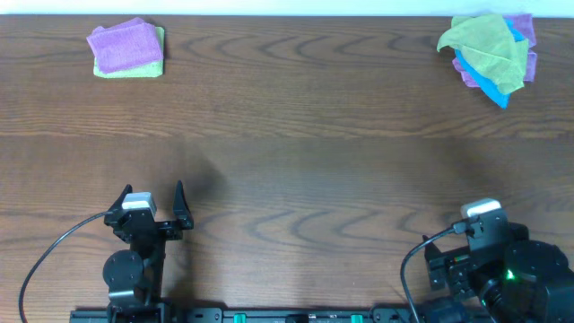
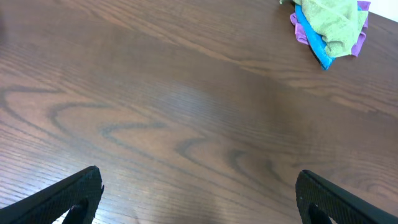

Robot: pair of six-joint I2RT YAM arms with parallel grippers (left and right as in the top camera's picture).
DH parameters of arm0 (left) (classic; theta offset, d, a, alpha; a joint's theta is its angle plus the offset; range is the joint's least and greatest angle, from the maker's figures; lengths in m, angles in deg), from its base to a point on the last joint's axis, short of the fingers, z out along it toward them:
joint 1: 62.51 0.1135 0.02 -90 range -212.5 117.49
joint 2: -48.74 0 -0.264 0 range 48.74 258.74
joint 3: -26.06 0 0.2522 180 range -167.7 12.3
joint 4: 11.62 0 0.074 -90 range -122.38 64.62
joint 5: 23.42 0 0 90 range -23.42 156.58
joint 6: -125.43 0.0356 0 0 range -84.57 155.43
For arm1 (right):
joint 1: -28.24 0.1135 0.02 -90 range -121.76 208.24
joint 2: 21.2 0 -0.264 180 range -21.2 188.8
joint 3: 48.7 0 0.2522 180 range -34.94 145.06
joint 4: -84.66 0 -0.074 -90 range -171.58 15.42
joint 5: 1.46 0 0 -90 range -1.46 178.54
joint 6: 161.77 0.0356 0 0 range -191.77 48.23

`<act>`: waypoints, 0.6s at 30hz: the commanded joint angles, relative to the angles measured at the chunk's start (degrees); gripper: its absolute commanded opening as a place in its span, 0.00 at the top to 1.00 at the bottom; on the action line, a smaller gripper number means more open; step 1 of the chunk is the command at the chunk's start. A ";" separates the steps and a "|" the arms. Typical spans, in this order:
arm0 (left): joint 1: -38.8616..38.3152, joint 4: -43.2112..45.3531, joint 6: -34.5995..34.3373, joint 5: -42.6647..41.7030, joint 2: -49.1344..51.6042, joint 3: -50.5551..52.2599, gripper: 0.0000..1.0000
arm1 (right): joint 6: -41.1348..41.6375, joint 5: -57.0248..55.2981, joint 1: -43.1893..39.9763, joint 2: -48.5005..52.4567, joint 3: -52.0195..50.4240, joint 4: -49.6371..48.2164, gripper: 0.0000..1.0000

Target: Fold the cloth

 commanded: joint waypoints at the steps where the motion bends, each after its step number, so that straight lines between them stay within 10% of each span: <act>1: -0.17 -0.31 1.03 0.63 -0.57 2.14 0.05 | 0.22 0.11 -0.07 -0.17 -0.04 0.11 0.01; 18: -0.17 -0.31 1.03 0.63 -0.57 2.14 0.05 | -1.53 0.83 -0.83 -2.12 -1.09 -7.02 0.01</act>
